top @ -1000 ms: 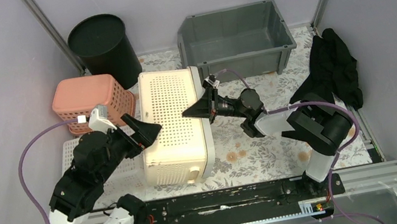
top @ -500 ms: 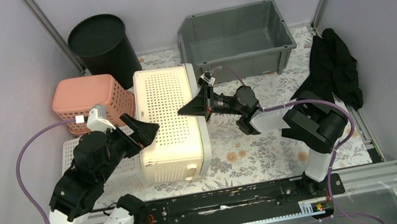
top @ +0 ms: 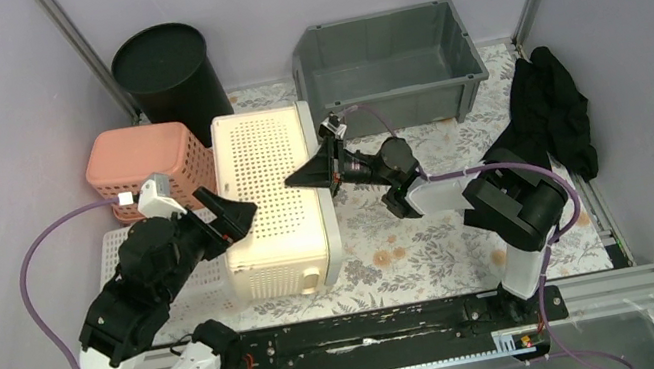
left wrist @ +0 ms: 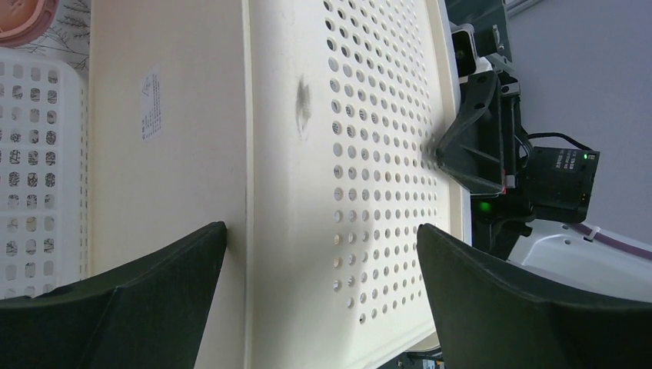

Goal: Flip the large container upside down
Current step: Turn the container upside down at the center of the board.

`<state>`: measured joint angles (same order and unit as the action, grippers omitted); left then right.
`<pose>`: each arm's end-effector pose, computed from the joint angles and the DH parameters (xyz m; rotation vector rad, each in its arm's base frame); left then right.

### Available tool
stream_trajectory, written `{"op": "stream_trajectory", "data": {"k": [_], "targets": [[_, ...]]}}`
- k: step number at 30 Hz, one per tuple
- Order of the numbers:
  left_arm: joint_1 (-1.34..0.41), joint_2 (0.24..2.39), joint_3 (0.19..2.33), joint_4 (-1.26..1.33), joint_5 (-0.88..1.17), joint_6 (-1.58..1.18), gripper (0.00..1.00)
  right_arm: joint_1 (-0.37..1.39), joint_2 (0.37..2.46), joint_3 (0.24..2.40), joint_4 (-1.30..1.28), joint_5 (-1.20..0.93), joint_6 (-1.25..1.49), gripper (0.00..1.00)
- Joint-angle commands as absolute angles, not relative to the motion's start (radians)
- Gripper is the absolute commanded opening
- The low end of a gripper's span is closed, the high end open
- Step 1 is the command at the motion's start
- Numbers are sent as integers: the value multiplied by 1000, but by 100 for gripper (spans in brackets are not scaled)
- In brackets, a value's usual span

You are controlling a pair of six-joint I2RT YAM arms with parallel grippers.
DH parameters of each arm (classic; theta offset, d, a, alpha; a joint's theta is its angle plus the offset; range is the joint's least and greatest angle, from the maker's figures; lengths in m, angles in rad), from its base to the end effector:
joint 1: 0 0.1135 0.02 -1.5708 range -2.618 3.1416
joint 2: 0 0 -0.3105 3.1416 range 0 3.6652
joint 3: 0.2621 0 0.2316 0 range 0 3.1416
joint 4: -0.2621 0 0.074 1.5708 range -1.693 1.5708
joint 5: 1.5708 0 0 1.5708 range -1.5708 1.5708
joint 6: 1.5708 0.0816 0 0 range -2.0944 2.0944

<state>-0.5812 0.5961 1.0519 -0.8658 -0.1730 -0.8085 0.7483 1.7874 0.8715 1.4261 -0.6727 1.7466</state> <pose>0.0738 -0.0317 0.3786 -0.3475 2.0189 -0.7225 0.2518 0.3032 0.3432 -0.0633 1.6416 2.4386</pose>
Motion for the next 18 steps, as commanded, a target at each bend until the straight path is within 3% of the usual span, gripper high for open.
{"op": "stream_trajectory", "data": {"k": [1,18], "targets": [[-589,597,1066,-840,-75,-839,100,792,1732,989,1707,-567,1762,0],[-589,603,1112,-854,-75,-838,100,793,1669,997,1707,-540,1778,0]]}}
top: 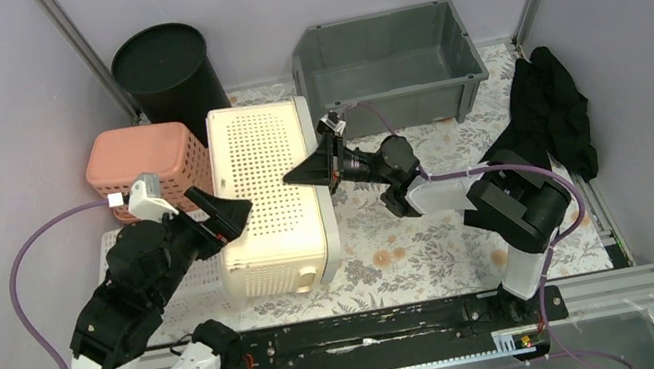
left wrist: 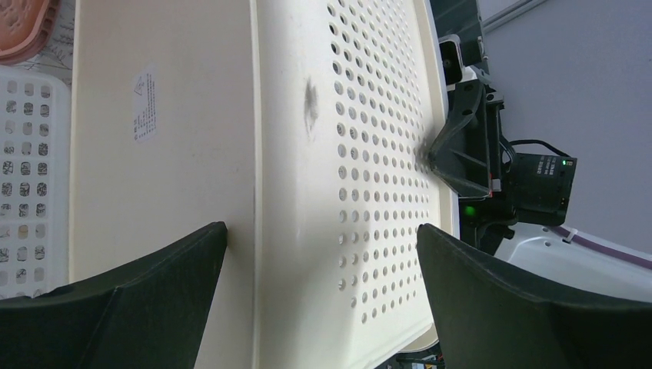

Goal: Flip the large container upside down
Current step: Turn the container upside down at the center of the board.

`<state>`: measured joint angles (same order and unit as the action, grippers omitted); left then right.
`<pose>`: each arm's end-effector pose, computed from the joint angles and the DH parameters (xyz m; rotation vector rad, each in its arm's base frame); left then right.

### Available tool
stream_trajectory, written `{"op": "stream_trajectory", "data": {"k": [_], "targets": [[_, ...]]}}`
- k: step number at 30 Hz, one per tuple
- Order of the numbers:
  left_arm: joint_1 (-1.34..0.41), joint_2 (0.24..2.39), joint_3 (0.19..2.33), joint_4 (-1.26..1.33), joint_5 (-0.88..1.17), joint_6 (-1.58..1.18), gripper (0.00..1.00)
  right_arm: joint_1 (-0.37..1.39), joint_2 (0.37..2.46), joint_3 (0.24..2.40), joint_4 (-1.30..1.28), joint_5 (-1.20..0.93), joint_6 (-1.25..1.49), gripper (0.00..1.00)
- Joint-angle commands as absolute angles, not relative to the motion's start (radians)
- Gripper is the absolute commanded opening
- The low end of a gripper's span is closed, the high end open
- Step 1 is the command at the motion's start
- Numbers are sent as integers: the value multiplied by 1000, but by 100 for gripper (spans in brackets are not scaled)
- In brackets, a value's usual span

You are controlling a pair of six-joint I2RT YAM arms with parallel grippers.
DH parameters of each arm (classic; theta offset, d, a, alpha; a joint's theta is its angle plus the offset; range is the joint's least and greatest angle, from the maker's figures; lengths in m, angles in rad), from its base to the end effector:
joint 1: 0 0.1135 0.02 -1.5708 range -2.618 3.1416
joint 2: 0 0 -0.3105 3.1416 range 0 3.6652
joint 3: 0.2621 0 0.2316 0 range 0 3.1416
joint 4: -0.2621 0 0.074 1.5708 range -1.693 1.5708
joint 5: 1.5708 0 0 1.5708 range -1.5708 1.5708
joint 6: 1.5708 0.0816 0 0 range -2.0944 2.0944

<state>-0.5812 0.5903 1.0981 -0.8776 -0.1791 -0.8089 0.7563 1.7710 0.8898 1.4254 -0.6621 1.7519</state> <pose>0.0683 -0.0275 0.3918 -0.3503 1.9783 -0.7412 0.2483 0.3033 0.3550 -0.0797 1.6013 2.4541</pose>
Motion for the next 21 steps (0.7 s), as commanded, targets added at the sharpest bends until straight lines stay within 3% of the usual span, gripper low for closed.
{"op": "stream_trajectory", "data": {"k": [1,21], "targets": [[-589,602,1111,-855,-74,-839,100,793,1669,994,1706,-537,1778,0],[-590,597,1123,-867,-79,-839,100,811,1656,1010,1708,-465,1756,0]]}}
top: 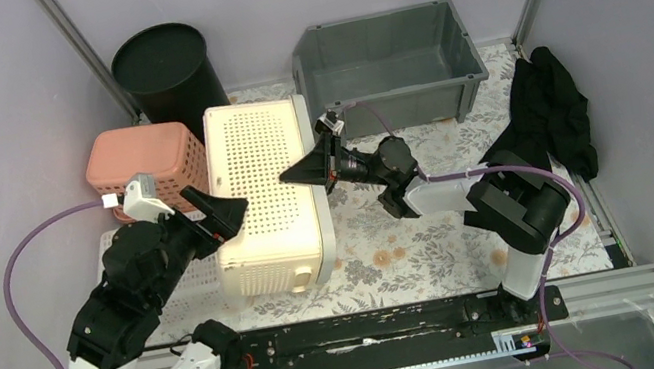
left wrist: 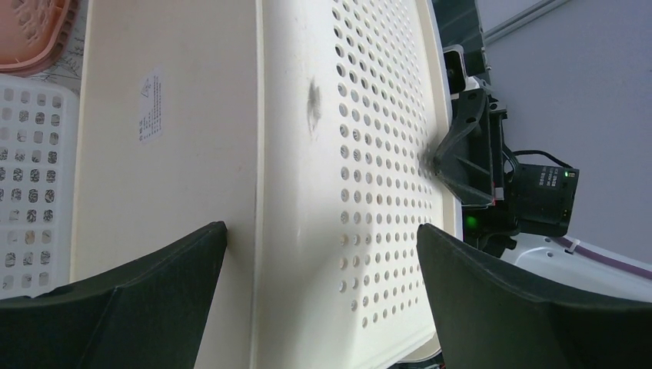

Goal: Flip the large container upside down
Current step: Turn the container upside down at the center of the board.

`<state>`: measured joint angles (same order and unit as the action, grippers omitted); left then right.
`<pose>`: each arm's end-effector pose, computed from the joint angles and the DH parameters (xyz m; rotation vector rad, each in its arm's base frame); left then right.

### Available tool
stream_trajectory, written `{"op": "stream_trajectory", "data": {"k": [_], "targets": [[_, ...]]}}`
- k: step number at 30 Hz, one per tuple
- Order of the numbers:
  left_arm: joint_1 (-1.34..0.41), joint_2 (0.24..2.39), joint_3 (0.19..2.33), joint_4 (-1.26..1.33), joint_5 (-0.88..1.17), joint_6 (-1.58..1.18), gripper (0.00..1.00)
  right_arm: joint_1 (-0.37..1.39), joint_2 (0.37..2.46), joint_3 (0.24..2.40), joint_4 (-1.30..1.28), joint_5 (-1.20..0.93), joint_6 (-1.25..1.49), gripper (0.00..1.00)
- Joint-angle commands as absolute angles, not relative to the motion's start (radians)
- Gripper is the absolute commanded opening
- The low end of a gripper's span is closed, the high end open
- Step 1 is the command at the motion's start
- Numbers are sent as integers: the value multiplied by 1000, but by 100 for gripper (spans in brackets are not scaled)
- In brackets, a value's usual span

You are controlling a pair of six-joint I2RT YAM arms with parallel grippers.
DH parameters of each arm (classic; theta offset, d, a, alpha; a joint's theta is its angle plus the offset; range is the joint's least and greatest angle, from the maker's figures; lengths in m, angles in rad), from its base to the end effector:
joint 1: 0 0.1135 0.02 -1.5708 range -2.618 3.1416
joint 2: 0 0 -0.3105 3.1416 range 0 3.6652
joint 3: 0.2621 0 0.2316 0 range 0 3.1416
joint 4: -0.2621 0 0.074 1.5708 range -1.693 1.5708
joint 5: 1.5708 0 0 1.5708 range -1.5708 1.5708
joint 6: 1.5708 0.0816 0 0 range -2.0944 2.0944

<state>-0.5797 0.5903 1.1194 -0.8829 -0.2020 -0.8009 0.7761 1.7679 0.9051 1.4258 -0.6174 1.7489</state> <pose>0.0669 -0.0242 0.3977 -0.3578 1.9543 -0.7243 0.2457 0.3074 0.3621 -0.0591 1.5577 2.4624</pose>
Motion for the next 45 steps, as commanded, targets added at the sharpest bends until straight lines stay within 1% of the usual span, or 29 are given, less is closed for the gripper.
{"op": "stream_trajectory", "data": {"k": [1,11,33,45], "targets": [[-589,597,1123,-867,-79,-839,100,811,1640,999,1708,-462,1756,0],[-589,595,1130,-870,-79,-839,100,811,1587,979,1707,-445,1748,0],[-589,627,1060,-832,-62,-835,100,800,1604,723,1708,-423,1669,0],[-589,643,1019,-799,-48,-836,100,787,1563,585,1707,-425,1640,0]]}}
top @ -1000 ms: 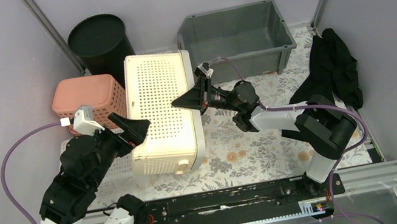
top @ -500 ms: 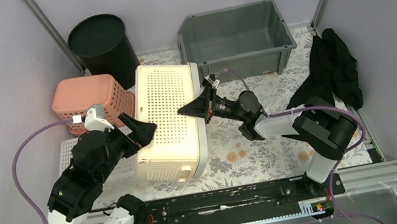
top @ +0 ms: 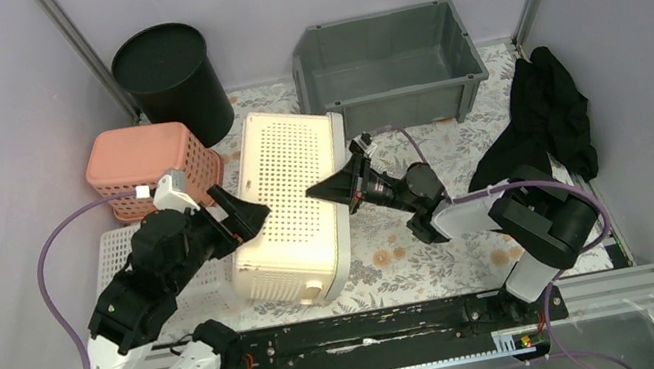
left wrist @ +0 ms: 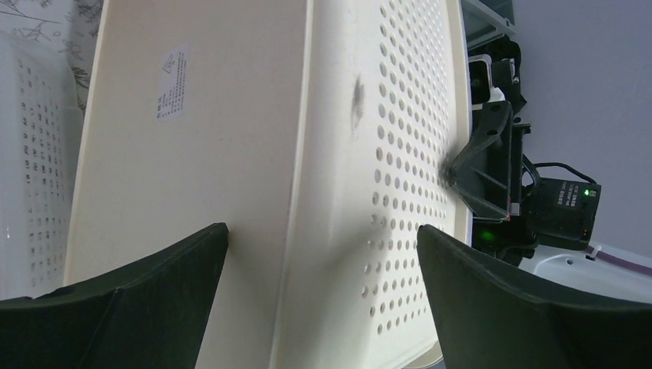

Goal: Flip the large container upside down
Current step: Turn the container upside down at the center of the board.

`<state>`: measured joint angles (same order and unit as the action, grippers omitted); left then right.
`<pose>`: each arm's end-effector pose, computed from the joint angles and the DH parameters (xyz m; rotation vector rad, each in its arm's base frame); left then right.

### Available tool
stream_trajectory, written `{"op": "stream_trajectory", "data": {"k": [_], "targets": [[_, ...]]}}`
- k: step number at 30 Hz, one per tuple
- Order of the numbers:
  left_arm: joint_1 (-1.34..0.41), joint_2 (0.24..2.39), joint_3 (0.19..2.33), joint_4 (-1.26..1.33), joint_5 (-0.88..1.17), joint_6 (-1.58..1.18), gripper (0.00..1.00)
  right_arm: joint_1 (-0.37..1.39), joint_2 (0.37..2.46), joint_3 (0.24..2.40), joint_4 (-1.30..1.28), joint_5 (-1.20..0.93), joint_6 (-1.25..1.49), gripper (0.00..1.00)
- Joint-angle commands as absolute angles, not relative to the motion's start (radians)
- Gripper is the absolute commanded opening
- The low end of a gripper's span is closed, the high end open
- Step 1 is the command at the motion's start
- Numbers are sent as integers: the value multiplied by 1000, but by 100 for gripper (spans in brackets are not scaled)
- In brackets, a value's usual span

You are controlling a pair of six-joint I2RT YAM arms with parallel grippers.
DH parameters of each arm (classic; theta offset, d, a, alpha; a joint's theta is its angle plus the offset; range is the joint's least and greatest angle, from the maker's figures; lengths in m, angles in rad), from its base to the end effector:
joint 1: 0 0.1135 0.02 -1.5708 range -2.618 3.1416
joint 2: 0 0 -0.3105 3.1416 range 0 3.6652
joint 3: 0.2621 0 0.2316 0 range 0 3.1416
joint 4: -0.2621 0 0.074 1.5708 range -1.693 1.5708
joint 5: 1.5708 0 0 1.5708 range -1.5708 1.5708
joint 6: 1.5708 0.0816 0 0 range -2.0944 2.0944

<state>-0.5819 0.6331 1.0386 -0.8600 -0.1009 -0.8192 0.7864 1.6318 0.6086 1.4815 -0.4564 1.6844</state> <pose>0.0805 -0.0431 0.3725 -0.3161 2.0891 -0.7685 0.2138 0.2651 0.3288 0.1434 1.5625 2.3447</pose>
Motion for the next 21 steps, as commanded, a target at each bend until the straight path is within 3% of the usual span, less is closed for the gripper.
{"op": "stream_trajectory", "data": {"k": [1,10,21], "targets": [[-590,643,1018,-798,-49,-836,100,786,1558,567,1707,-426,1638,0],[-589,645,1016,-798,-47,-840,100,765,1524,439,1706,-444,1638,15],[-590,652,998,-782,-37,-844,100,734,1482,334,1706,-458,1635,24]]}}
